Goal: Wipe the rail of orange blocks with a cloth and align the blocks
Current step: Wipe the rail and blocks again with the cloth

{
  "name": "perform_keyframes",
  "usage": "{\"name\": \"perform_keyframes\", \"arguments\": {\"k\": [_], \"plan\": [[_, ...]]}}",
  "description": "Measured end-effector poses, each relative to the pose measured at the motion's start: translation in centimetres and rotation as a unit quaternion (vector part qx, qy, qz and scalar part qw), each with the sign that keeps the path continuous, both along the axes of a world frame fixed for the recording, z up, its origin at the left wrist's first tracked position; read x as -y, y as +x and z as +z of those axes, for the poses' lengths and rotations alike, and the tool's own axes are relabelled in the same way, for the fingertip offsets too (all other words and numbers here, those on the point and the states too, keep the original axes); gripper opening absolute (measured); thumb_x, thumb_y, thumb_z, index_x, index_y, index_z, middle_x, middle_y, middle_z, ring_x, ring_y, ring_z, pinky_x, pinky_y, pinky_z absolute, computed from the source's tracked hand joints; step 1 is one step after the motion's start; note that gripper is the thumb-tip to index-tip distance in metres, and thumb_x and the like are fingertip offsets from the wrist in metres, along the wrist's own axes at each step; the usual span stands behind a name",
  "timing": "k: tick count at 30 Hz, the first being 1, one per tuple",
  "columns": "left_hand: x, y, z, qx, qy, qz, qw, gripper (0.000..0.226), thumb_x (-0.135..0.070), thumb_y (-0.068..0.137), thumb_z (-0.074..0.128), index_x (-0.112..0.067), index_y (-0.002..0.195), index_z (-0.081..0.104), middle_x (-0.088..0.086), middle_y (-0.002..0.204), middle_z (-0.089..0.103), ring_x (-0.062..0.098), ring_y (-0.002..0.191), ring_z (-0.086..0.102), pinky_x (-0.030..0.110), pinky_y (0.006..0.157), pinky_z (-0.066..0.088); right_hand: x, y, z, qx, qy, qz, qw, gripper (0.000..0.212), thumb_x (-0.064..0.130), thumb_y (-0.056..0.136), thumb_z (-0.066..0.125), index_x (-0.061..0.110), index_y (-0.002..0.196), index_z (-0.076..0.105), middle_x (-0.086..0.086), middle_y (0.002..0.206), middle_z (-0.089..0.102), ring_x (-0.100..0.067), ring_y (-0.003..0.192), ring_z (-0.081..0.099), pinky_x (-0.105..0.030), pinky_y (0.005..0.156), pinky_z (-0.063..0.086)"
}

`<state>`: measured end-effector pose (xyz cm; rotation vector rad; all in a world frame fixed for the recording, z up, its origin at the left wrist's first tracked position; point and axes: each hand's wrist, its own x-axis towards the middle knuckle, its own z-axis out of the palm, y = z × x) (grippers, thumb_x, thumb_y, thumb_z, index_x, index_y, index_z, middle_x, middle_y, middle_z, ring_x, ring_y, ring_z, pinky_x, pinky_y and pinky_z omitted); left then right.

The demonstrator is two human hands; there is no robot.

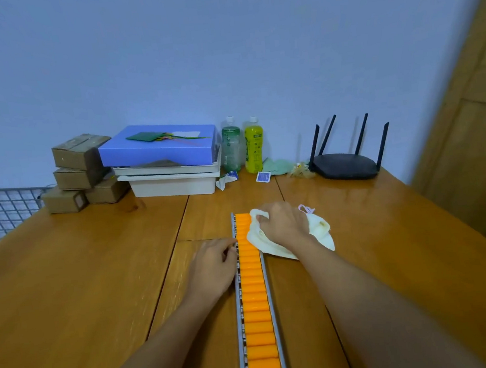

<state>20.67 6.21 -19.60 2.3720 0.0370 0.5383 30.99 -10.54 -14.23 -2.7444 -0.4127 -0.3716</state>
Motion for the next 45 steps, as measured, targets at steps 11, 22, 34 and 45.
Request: {"name": "perform_keyframes", "arguments": {"k": [11,22,34,45], "plan": [[0.0,0.1,0.1,-0.008,-0.023,0.001,1.000,0.030,-0.026,0.102,0.055,-0.027,0.129,0.069,-0.007,0.120,0.069,0.012,0.110,0.056,0.044,0.098,0.049,-0.1,1.6,-1.1,-0.002,-0.010,0.028,1.000,0.036,0.040,0.102,0.051,0.030,0.133,0.065,-0.008,0.120,0.068,-0.031,0.105,0.063,-0.031,0.068,0.039],[0.1,0.1,0.2,-0.016,-0.023,-0.011,1.000,0.028,-0.024,0.102,0.056,-0.026,0.126,0.071,-0.007,0.117,0.071,0.013,0.103,0.060,0.042,0.091,0.053,0.4,-1.3,1.2,-0.017,-0.101,0.082,0.991,0.030,0.037,0.097,0.056,0.026,0.121,0.070,-0.008,0.112,0.069,-0.033,0.098,0.064,-0.032,0.067,0.040],[0.0,0.1,0.1,-0.023,-0.022,-0.012,0.999,0.028,-0.027,0.102,0.055,-0.027,0.125,0.071,-0.009,0.115,0.071,0.011,0.100,0.060,0.043,0.090,0.053,0.3,-4.5,2.1,-0.044,-0.118,0.073,0.989,0.028,0.035,0.091,0.061,0.022,0.114,0.071,-0.007,0.105,0.069,-0.032,0.095,0.064,-0.032,0.068,0.044],[0.0,-0.5,0.6,-0.040,-0.078,-0.012,0.996,0.033,-0.028,0.102,0.056,-0.023,0.132,0.068,-0.005,0.124,0.071,0.014,0.111,0.064,0.039,0.095,0.053,0.7,-8.0,2.3,-0.042,-0.135,0.071,0.987,0.030,0.031,0.092,0.062,0.023,0.119,0.070,-0.006,0.108,0.068,-0.031,0.096,0.064,-0.037,0.074,0.050]]}}
